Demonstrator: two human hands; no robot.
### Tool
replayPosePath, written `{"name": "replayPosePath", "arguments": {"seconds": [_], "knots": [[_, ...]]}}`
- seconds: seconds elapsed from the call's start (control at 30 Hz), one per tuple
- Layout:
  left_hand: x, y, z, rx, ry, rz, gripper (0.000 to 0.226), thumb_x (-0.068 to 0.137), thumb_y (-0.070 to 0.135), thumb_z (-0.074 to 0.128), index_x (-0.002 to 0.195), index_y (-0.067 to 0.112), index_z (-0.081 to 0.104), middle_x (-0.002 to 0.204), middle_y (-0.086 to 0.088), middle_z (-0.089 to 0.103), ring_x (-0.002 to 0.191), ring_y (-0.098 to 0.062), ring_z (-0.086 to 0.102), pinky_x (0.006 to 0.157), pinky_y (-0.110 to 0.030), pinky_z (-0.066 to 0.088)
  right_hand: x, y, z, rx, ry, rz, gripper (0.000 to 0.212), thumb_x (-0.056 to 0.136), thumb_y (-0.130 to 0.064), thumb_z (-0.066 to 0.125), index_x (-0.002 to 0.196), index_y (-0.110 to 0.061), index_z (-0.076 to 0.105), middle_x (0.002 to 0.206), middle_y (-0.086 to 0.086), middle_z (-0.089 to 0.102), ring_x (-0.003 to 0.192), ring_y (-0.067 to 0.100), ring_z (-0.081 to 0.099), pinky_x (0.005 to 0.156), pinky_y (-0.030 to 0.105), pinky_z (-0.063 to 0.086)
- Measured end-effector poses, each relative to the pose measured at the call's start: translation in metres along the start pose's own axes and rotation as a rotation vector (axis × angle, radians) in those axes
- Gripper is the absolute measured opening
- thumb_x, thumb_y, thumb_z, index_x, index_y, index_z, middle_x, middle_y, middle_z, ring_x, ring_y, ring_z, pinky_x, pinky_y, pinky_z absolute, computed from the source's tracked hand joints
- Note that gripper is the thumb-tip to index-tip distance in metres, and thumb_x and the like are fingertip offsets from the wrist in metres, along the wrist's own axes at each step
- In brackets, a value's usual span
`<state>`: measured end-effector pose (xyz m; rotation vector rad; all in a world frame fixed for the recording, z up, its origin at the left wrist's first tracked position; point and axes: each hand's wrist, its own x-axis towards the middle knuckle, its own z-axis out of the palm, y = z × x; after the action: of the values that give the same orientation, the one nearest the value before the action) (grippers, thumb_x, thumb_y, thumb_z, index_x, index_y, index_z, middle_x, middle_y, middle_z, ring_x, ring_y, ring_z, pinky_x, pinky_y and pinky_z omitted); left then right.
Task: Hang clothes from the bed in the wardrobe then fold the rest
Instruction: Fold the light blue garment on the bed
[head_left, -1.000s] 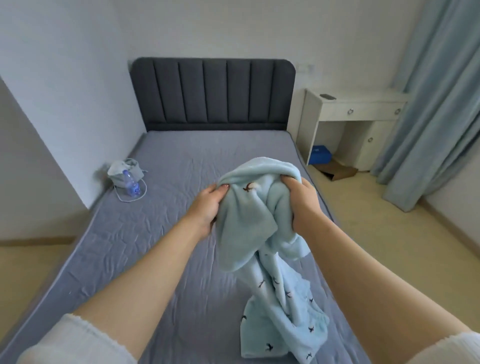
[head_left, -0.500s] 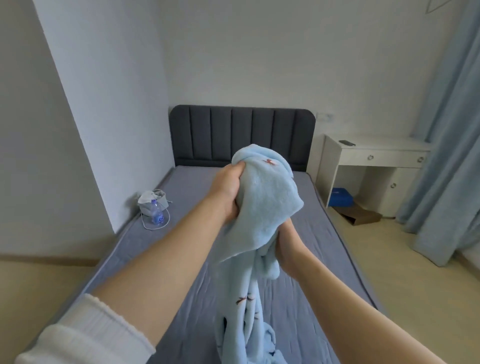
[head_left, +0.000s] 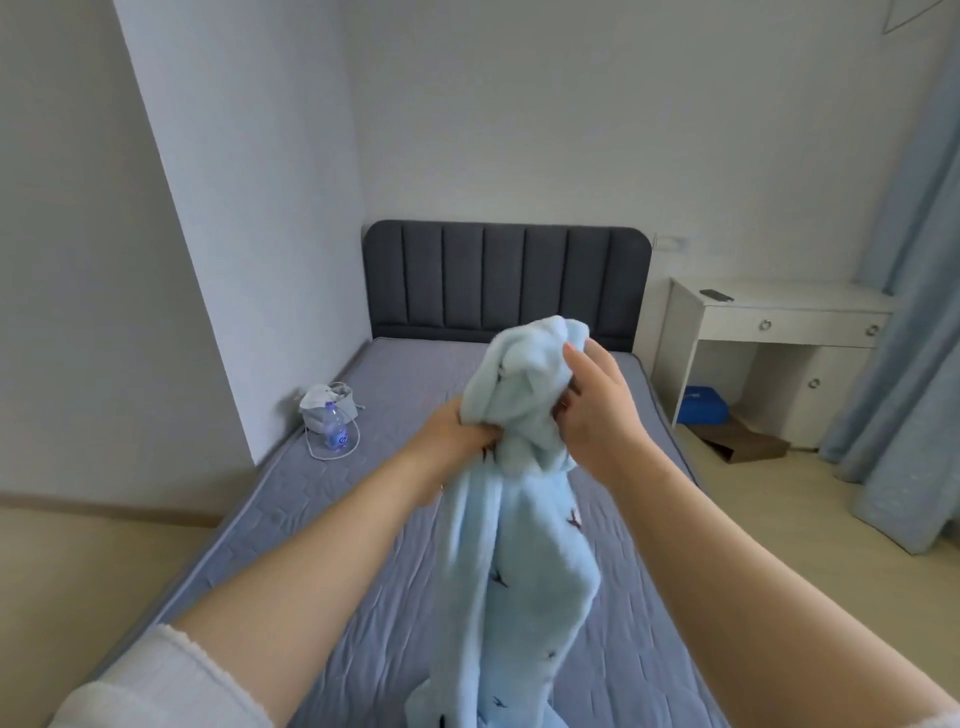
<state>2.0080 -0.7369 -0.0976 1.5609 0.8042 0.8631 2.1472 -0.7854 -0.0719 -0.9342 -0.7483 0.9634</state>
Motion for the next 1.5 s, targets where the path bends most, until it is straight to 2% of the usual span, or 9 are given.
{"name": "replayPosePath", "arguments": {"seconds": [0.1,0.2,0.37,0.7,0.9,1.07,1.23,1.4,1.5], "knots": [[0.01,0.02,-0.007,-0.349,0.225,-0.134,0.01,0.085,0.002,0.06,0.086,0.012,0.061,0.072,-0.004,0.065,0.067,-0.017,0.061,0.061,-0.024,0.053,-0.013,0.018,-0.019,-0.189,0.013,0.076,0.071,0.087,-0.04,0.059,0.145,-0.031,0.019,0.127,-0.005,0.042,0.111,0.013,0.047,0.092,0.033,0.037],[0.017,0.044,-0.014,-0.412,0.261,-0.166,0.008,0.084,0.013,0.066,0.089,0.009,0.06,0.083,-0.006,0.065,0.082,-0.023,0.064,0.076,-0.034,0.052,-0.035,0.045,-0.027,-0.363,-0.22,0.219,0.082,0.071,-0.041,0.076,0.138,-0.027,0.032,0.125,-0.006,0.05,0.106,0.013,0.057,0.086,0.03,0.048],[0.011,0.059,-0.007,-0.383,0.143,-0.048,0.025,0.087,0.025,0.064,0.106,0.01,0.062,0.091,-0.005,0.069,0.087,-0.019,0.067,0.071,-0.03,0.055,-0.039,0.057,-0.02,-0.653,-0.208,0.302,0.012,0.081,-0.022,0.069,0.092,-0.021,0.066,0.095,-0.001,0.071,0.083,0.01,0.067,0.067,0.022,0.054],[-0.019,-0.028,-0.012,0.109,-0.389,-0.209,0.05,0.084,0.025,0.068,0.124,0.035,0.042,0.112,0.025,0.057,0.084,0.021,0.056,0.06,-0.003,0.044,-0.003,-0.011,0.004,0.01,0.1,0.212,0.028,0.088,-0.036,0.058,0.096,-0.01,0.064,0.078,0.006,0.072,0.077,0.017,0.068,0.062,0.029,0.052],[-0.003,-0.021,0.0,0.144,-0.061,-0.205,0.01,0.093,0.03,0.054,0.089,0.024,0.061,0.084,0.001,0.07,0.071,-0.013,0.066,0.06,-0.025,0.052,0.002,-0.019,0.001,0.066,-0.02,0.204,0.041,0.09,-0.045,0.051,0.111,-0.011,0.06,0.101,0.006,0.07,0.094,0.018,0.065,0.08,0.031,0.049],[0.022,0.014,0.002,-0.487,0.269,-0.296,0.035,0.093,0.028,0.055,0.062,0.014,0.05,0.048,-0.001,0.045,0.042,-0.013,0.047,0.048,-0.02,0.043,-0.016,0.02,-0.024,-0.455,-0.209,0.237,0.052,0.081,-0.035,0.068,0.127,-0.027,0.045,0.115,0.002,0.061,0.094,0.017,0.064,0.076,0.034,0.054],[0.023,0.045,-0.003,-0.828,0.097,-0.243,0.029,0.091,0.031,0.056,0.072,0.009,0.061,0.052,-0.004,0.058,0.048,-0.015,0.061,0.053,-0.028,0.054,-0.031,0.03,-0.039,-0.479,-0.084,0.283,0.027,0.079,-0.026,0.073,0.103,-0.016,0.065,0.077,-0.006,0.073,0.068,0.01,0.07,0.05,0.019,0.052],[0.003,0.03,0.004,-0.212,-0.273,-0.228,0.043,0.076,0.039,0.069,0.114,0.021,0.059,0.105,-0.004,0.069,0.095,-0.019,0.067,0.078,-0.032,0.054,-0.013,0.006,-0.018,-0.185,0.219,0.23,0.014,0.085,-0.032,0.065,0.084,-0.019,0.062,0.08,0.002,0.069,0.076,0.018,0.065,0.057,0.028,0.049],[-0.008,0.015,0.008,0.08,-0.288,-0.324,0.047,0.079,0.034,0.072,0.12,0.021,0.055,0.099,0.0,0.071,0.087,-0.015,0.069,0.071,-0.028,0.056,-0.008,-0.005,-0.011,-0.046,0.274,0.27,0.027,0.084,-0.037,0.064,0.087,-0.011,0.06,0.08,0.007,0.066,0.076,0.022,0.063,0.058,0.033,0.048]]}}
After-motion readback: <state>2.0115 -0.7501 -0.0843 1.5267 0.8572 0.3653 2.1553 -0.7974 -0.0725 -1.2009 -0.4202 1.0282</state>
